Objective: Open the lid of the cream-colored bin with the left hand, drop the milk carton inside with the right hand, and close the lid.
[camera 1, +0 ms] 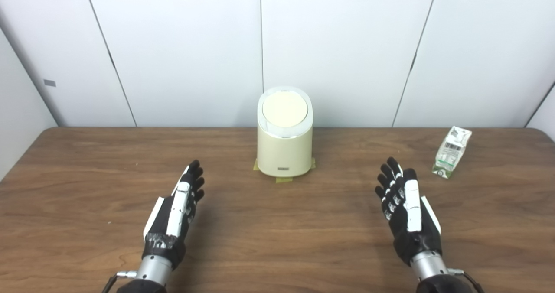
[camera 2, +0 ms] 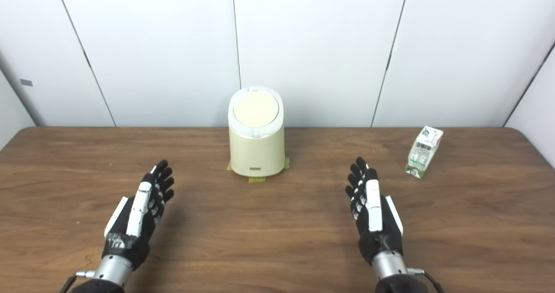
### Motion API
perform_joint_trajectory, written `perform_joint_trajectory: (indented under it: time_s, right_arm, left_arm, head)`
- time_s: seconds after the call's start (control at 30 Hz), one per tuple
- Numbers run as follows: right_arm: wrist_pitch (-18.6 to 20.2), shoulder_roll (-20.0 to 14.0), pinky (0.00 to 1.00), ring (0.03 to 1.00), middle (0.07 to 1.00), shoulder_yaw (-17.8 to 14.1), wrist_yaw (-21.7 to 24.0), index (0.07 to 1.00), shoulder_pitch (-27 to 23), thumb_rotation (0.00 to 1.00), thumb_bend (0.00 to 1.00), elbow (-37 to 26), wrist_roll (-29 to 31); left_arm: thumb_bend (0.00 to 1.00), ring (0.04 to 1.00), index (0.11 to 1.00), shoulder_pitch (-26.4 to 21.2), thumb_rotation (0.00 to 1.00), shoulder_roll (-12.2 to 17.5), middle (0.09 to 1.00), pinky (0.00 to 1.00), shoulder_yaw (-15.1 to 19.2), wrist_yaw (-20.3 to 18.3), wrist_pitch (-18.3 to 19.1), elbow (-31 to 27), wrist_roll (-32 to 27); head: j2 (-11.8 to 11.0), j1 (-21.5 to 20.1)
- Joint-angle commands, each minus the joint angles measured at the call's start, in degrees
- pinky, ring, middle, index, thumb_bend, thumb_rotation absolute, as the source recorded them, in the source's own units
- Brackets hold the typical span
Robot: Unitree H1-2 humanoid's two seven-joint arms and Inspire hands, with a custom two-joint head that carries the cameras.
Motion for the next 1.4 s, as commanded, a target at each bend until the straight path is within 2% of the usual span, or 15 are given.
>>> perform_joint_trajectory:
  time_s: [0.0, 0.67, 0.8, 0.87, 0.97, 1.07, 1.23, 1.3, 1.37]
  right_arm:
    - [-1.18, -0.28, 1.00, 0.999, 0.992, -0.10, 0.53, 1.000, -2.08, 1.00, 0.61, -1.80, 0.59]
    - [-0.45, -0.29, 1.00, 0.997, 0.992, 0.11, 0.31, 1.000, -2.05, 1.00, 0.61, -2.57, 0.41]
    - [-0.74, -0.80, 1.00, 1.000, 0.994, -0.34, 0.66, 1.000, -2.09, 1.00, 0.62, -1.98, 0.95]
    - [-1.09, -1.13, 1.00, 1.000, 0.994, -0.49, 0.75, 1.000, -2.15, 1.00, 0.63, -1.39, 1.06]
    - [-1.76, -1.49, 1.00, 1.000, 0.993, -0.75, 0.81, 1.000, -2.15, 1.00, 0.64, -0.42, 1.37]
    - [-2.90, -1.76, 1.00, 1.000, 0.994, -1.05, 1.20, 1.000, -2.20, 1.00, 0.63, 1.05, 1.99]
    - [-5.16, -2.07, 1.00, 1.000, 0.996, -1.09, 2.47, 1.000, -2.42, 1.00, 0.62, 4.20, 2.78]
    - [-5.85, -2.09, 1.00, 1.000, 0.999, -0.98, 2.88, 1.000, -2.56, 1.00, 0.61, 4.97, 2.86]
    - [-6.56, -2.04, 1.00, 1.000, 0.998, -0.92, 3.12, 1.000, -2.76, 1.00, 0.60, 5.71, 2.79]
  left_arm:
    - [0.39, 1.000, 1.000, -2.06, 1.00, 0.26, 1.000, 1.00, -0.05, 0.18, -0.68, -1.53, -0.03]
    - [0.38, 1.000, 1.000, -2.11, 1.00, 0.16, 1.000, 1.00, -0.17, 0.22, -0.11, -2.01, 0.02]
    - [0.42, 1.000, 1.000, -2.14, 1.00, -0.19, 1.000, 1.00, -0.26, 0.09, 0.97, -2.10, -0.63]
    - [0.43, 1.000, 1.000, -2.12, 0.99, -0.26, 1.000, 1.00, -0.45, -0.08, 1.15, -2.02, -0.67]
    - [0.51, 1.000, 1.000, -2.05, 0.86, -0.16, 1.000, 1.00, -1.01, -0.37, 1.05, -2.12, -0.28]
    - [0.54, 1.000, 1.000, -2.97, 0.80, 0.27, 1.000, 1.00, -1.38, -0.12, 0.60, -2.27, 0.75]
    - [0.57, 1.000, 1.000, -7.93, 0.73, 2.41, 1.000, 0.99, -1.37, -0.56, 1.72, -2.02, 1.98]
    - [0.63, 0.991, 1.000, -10.56, 0.71, 3.76, 1.000, 0.97, -1.67, -0.97, 2.30, -1.58, 2.87]
    - [0.64, 0.980, 1.000, -13.21, 0.69, 4.54, 0.998, 0.96, -1.74, -0.92, 3.01, -0.57, 3.41]
  head:
    - [0.04, -0.06]
    - [0.54, -0.09]
    - [0.36, 0.31]
    - [-0.98, 0.61]
    - [-2.37, 0.94]
    - [-3.91, 1.84]
    - [-5.73, 2.16]
    - [-6.38, 2.12]
    - [-7.23, 2.24]
